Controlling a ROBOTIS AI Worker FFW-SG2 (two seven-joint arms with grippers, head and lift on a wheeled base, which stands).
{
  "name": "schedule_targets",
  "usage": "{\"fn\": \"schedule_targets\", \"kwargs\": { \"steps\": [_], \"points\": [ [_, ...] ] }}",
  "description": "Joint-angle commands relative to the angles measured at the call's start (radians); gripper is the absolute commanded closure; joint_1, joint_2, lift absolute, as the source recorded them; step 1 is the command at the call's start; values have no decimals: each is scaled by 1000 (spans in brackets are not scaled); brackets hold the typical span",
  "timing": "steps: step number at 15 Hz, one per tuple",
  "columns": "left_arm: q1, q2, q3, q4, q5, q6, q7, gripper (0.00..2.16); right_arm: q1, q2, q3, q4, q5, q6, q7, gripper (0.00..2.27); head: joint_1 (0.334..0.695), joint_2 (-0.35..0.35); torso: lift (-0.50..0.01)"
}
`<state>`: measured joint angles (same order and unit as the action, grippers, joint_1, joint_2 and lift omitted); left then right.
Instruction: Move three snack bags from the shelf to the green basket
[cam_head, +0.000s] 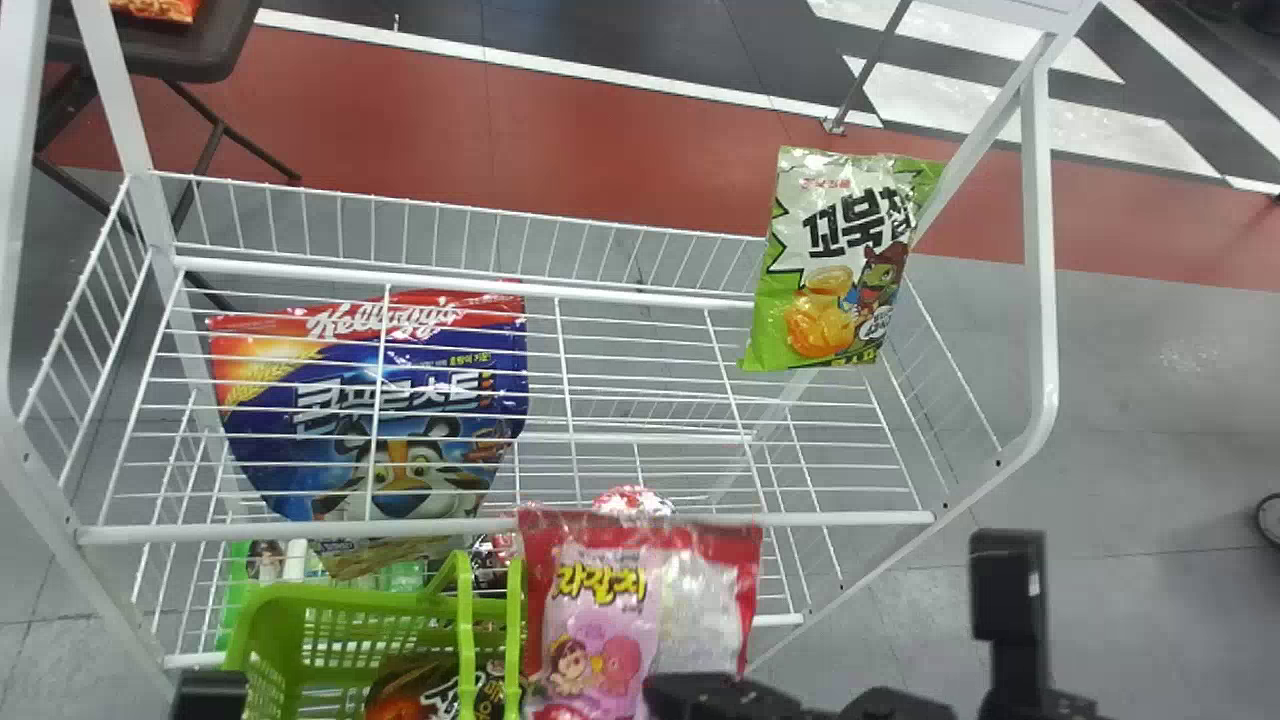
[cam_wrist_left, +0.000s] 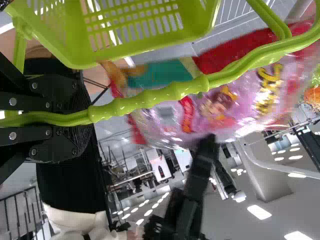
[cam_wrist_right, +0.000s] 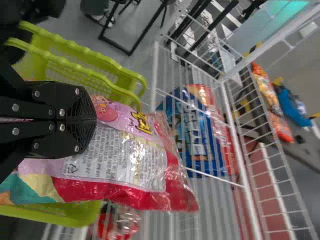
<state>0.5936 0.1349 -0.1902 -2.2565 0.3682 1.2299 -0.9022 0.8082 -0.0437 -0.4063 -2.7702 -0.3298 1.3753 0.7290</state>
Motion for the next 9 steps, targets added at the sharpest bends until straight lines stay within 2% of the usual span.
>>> {"fn": "schedule_targets", "kwargs": {
  "steps": [1, 9],
  "points": [
    [0, 0, -3, -3, 0, 0, -1, 1953, -3, 1, 87, 92, 74, -23, -8, 2246, 695, -350, -48],
    [-1, 6, -3, -5, -2, 0, -1, 1956, -69, -25, 267, 339, 189, -63, -42, 2246, 695, -350, -48]
  ]
}}
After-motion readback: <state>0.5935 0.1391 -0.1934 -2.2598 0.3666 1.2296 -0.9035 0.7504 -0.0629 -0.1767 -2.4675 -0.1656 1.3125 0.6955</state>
